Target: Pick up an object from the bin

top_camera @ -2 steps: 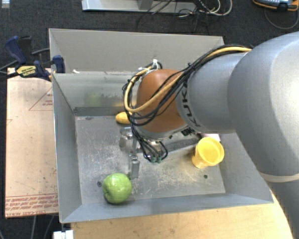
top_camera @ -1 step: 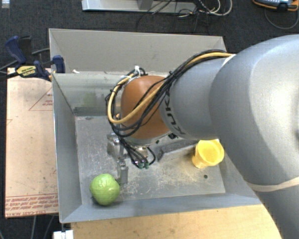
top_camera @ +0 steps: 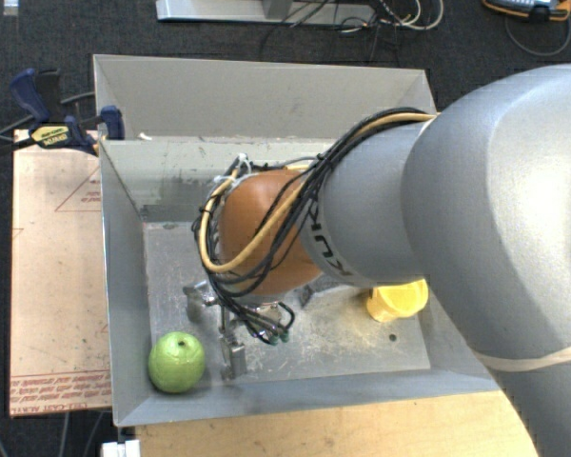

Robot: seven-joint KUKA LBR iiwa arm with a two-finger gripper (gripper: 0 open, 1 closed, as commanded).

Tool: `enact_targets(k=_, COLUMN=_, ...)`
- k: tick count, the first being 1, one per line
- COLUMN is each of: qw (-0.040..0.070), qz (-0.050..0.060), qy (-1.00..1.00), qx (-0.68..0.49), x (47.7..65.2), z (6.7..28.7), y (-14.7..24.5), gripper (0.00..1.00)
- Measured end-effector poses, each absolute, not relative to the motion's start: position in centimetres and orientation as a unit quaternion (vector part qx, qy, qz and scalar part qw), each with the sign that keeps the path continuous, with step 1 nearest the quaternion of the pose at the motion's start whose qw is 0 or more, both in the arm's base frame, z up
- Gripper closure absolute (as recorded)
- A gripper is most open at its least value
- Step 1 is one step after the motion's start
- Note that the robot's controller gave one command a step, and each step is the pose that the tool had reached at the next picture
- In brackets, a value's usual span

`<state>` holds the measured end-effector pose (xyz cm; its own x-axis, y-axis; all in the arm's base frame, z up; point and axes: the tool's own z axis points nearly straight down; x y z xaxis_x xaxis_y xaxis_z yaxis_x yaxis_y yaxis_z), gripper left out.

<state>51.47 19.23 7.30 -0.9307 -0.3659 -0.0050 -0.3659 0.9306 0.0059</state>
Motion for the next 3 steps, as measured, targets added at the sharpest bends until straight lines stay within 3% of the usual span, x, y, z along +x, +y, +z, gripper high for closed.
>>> enact_targets(k=2, qw=0.003, qz=0.003, qy=0.969, qx=-0.245, x=49.7, z=7.8, y=23.3, gripper=0.0)
enact_targets(k=3, qw=-0.003, qz=-0.009, qy=1.0, qx=0.015, x=49.0, z=7.5, y=24.2, gripper=1.0)
